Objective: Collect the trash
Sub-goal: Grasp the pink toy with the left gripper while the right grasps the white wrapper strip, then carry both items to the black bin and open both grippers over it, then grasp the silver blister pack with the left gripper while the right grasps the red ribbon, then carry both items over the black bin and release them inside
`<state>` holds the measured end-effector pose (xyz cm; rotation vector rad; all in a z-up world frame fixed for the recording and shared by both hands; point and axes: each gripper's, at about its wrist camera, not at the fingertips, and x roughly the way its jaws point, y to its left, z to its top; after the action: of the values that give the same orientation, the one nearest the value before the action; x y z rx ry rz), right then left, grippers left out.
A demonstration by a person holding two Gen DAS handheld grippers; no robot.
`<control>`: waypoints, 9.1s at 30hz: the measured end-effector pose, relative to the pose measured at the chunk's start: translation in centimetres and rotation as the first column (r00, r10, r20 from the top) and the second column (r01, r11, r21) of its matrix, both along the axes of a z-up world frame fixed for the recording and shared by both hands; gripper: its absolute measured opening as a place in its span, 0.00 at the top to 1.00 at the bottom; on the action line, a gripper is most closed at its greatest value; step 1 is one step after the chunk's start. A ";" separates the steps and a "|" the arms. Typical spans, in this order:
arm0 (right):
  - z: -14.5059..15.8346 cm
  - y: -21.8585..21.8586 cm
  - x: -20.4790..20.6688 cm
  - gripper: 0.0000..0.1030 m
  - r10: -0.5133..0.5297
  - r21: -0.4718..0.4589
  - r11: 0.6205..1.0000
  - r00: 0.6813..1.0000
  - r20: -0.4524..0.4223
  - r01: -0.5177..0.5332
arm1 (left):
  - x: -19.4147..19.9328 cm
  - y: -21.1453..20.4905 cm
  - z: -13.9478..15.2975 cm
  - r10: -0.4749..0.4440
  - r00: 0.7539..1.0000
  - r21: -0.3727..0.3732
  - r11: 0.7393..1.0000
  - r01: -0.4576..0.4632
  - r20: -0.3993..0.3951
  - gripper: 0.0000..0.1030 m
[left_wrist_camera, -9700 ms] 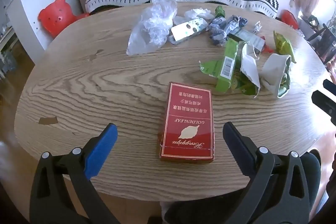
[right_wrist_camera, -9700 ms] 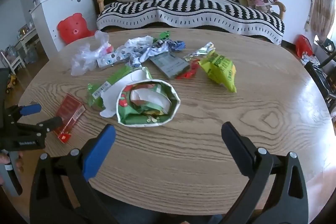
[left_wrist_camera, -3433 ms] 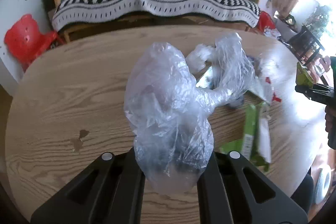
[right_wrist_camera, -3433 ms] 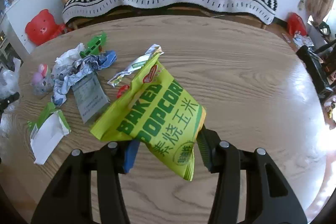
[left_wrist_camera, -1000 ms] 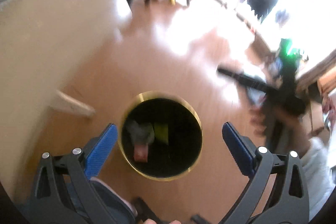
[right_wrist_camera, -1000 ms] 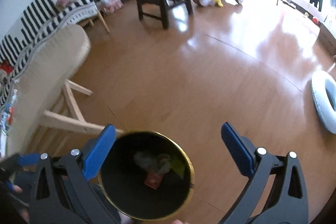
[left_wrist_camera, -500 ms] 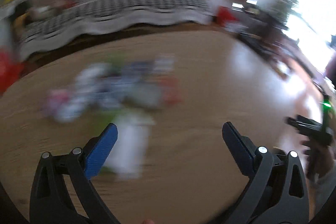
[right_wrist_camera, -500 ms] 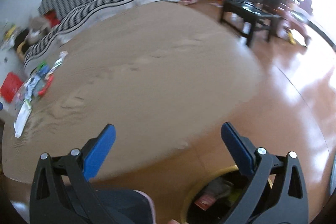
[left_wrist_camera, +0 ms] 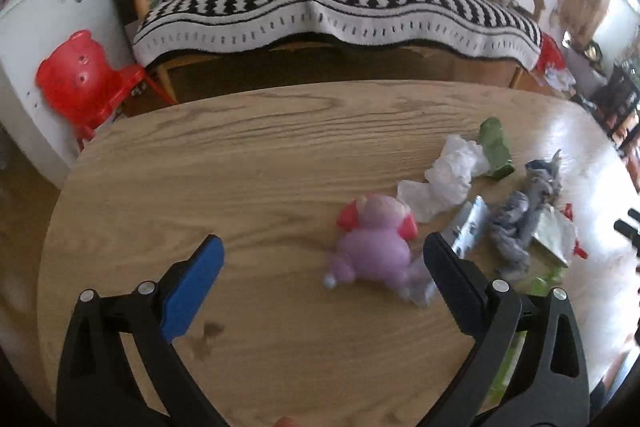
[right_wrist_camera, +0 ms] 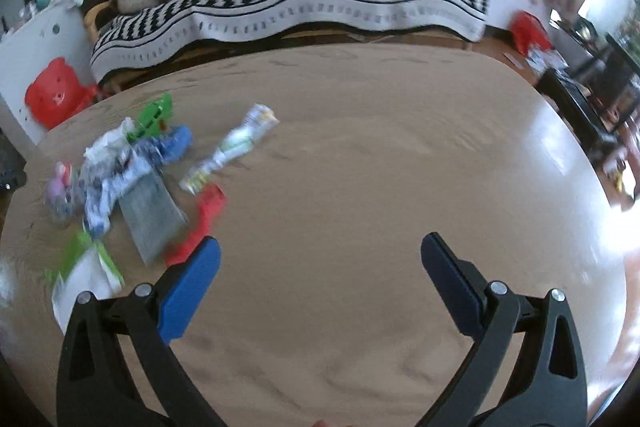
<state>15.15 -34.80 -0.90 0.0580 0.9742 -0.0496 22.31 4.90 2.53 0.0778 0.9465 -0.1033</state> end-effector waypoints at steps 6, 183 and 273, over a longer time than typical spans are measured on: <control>-1.0 2.8 6.4 0.06 0.039 -0.017 0.999 0.998 -0.045 -0.039 | 2.5 -2.4 -2.3 -0.072 0.997 0.008 0.997 0.072 -0.025 0.06; -5.0 1.3 0.5 0.06 -0.090 -0.258 0.964 0.992 -0.090 0.064 | -2.0 -3.8 -6.5 -0.143 0.988 0.001 0.990 0.144 -0.063 0.06; -9.7 -30.2 -41.4 0.91 -0.517 0.150 0.812 0.815 -0.263 0.564 | -35.5 -55.4 -15.4 -0.874 0.388 -0.217 0.456 0.863 -0.292 0.88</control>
<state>-26.22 -65.03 -10.61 0.5531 1.1481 -0.4881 -13.23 -50.47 -12.85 0.5639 1.1977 -1.1864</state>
